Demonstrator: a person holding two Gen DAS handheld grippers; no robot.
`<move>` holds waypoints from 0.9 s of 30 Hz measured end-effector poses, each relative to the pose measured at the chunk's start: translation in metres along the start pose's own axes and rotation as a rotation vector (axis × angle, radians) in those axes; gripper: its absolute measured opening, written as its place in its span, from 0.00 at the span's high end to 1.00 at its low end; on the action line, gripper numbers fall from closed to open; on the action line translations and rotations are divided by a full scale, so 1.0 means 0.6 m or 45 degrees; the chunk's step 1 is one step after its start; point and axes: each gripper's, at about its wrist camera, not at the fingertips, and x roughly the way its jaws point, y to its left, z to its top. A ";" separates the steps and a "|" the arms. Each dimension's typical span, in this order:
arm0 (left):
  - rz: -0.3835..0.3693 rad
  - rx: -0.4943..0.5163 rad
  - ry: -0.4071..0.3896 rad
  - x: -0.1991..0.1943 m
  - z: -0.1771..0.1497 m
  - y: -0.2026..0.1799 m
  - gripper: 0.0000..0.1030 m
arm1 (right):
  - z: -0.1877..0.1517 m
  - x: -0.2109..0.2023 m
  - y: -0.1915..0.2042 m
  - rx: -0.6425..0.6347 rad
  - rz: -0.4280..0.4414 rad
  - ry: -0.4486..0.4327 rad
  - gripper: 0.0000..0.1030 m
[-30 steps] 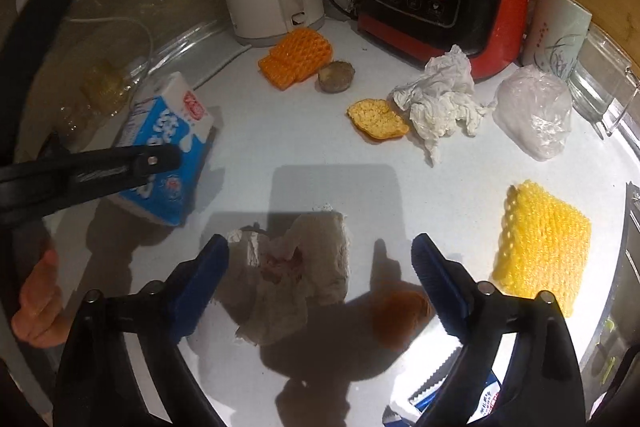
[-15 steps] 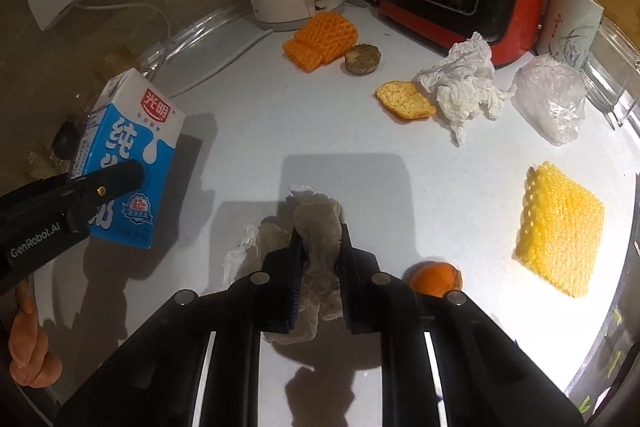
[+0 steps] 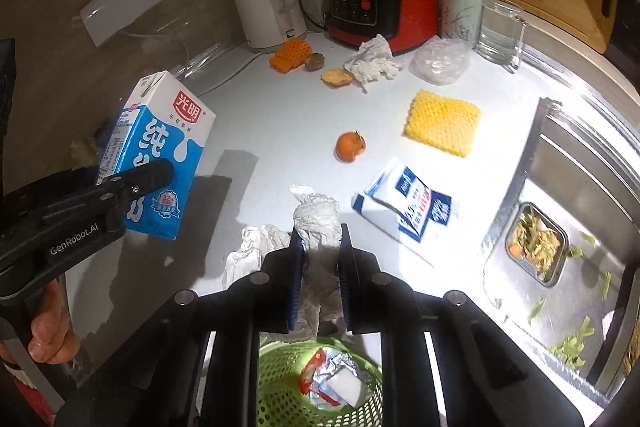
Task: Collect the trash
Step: 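Carry the milk carton over the green basket with the left gripper while the right gripper carries the tissue there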
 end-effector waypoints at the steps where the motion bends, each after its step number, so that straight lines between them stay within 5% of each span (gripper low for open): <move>1: -0.010 0.019 0.000 -0.011 -0.013 -0.011 0.61 | -0.012 -0.011 -0.002 0.007 -0.002 -0.002 0.83; 12: -0.093 0.168 0.078 -0.075 -0.181 -0.114 0.61 | -0.186 -0.120 -0.032 0.085 -0.027 0.004 0.83; 20: -0.146 0.216 0.218 -0.013 -0.310 -0.143 0.61 | -0.281 -0.132 -0.061 0.142 -0.047 0.077 0.83; 27: -0.164 0.205 0.339 0.043 -0.366 -0.157 0.58 | -0.316 -0.133 -0.078 0.177 -0.054 0.104 0.83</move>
